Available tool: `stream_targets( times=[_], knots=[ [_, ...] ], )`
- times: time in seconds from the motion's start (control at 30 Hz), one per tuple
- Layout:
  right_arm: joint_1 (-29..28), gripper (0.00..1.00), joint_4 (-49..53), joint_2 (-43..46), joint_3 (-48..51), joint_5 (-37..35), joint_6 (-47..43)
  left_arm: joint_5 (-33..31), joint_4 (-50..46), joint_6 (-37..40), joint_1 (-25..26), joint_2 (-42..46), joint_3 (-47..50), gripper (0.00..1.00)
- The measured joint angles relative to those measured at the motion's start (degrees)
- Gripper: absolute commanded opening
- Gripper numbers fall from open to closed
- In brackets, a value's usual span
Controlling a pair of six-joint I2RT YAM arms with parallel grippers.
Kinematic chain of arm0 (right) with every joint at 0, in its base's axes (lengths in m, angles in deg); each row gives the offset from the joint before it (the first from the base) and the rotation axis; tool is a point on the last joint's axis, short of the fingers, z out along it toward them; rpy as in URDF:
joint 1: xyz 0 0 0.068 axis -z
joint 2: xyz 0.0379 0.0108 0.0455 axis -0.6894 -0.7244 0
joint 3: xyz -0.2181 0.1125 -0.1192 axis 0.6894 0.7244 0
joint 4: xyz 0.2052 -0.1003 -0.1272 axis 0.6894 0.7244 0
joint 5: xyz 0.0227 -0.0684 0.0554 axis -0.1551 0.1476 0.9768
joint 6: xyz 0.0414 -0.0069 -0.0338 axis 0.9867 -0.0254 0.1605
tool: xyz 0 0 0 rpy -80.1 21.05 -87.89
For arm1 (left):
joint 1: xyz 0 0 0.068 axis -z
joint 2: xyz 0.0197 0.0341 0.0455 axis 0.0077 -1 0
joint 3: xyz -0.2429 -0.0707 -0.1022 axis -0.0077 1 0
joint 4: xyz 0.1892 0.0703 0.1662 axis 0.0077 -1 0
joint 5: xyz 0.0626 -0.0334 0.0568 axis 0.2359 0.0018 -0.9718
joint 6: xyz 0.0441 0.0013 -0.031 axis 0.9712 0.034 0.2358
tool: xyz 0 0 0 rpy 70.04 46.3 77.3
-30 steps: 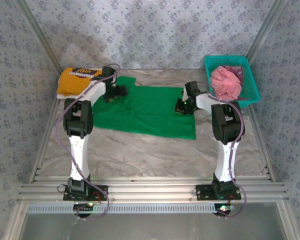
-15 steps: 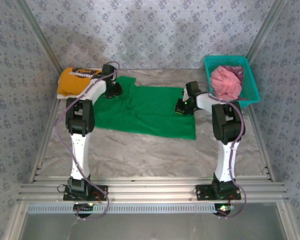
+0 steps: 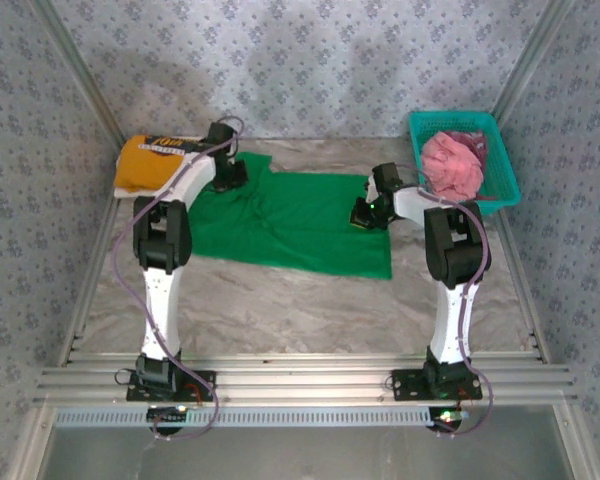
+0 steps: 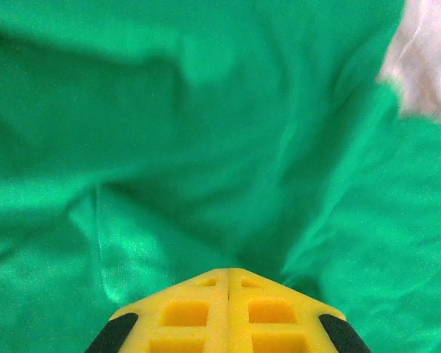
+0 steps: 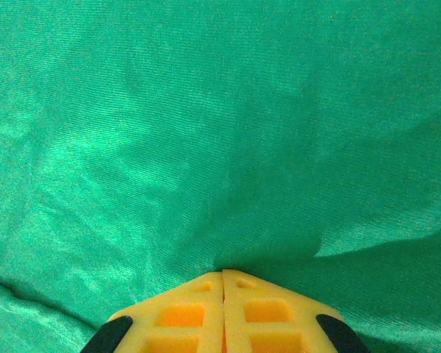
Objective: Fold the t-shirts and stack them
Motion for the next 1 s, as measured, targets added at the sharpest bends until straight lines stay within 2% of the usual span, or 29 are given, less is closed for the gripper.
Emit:
stream_targets(
  times=[0.1,0.17,0.3,0.5,0.83,0.9,1.0],
  knots=[
    [0.1,0.1,0.0,0.0,0.0,0.1,0.0,-1.2,1.2,-0.5,1.3,5.1,10.2,0.05],
    [0.2,0.1,0.0,0.0,0.1,0.3,0.0,-1.8,2.2,-1.4,2.2,8.3,15.3,0.0],
    [0.3,0.1,0.0,0.0,0.1,0.7,0.0,-2.1,4.8,-2.3,4.0,9.5,17.3,0.0],
    [0.5,0.09,-1.2,0.6,1.6,1.4,0.0,-2.5,5.6,-2.6,5.8,1.9,7.6,0.0],
    [1.2,0.1,-1.5,2.3,4.1,2.0,0.0,-2.4,1.2,-1.5,6.6,-15.5,-20.7,0.0],
    [1.2,0.1,-1.3,2.5,4.1,1.9,0.0,-2.7,-0.4,-0.7,6.6,-15.6,-21.6,0.09],
    [1.2,0.1,-0.7,2.6,4.1,1.9,0.0,-3.5,-0.4,-0.2,6.5,-11.8,-16.9,0.11]
  ],
)
